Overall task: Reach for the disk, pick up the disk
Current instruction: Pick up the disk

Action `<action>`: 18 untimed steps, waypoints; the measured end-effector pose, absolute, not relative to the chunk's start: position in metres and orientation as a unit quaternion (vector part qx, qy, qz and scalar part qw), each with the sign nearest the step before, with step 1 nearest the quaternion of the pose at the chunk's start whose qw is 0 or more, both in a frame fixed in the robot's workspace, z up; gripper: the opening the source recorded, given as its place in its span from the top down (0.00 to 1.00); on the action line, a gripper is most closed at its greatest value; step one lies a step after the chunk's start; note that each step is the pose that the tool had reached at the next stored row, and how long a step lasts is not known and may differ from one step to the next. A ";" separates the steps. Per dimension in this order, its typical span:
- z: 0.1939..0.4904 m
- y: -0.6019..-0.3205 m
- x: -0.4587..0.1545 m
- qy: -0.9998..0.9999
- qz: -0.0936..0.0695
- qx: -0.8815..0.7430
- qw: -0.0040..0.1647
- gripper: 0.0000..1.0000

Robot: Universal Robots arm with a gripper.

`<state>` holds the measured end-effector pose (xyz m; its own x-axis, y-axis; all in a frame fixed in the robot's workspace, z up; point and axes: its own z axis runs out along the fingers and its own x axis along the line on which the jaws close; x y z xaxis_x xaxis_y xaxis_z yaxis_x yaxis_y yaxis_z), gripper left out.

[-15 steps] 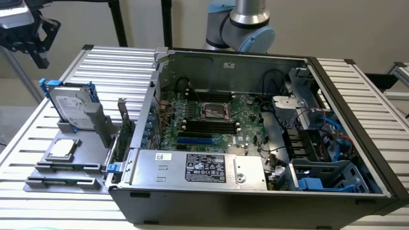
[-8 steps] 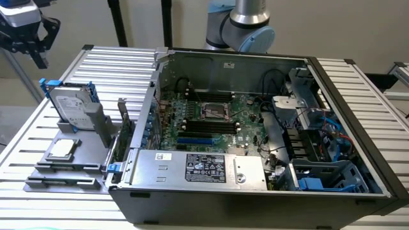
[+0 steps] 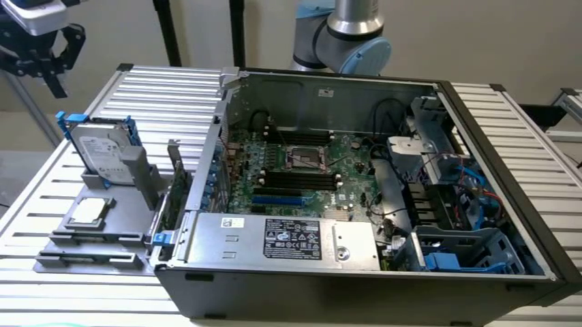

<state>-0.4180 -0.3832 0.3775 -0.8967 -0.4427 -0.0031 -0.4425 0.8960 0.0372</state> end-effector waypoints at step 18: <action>0.377 -0.383 -0.418 -0.924 -0.018 0.383 0.005 0.89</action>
<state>-0.4180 -0.3832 0.3769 -0.7069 -0.7073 -0.0044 -0.7069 0.7064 0.0362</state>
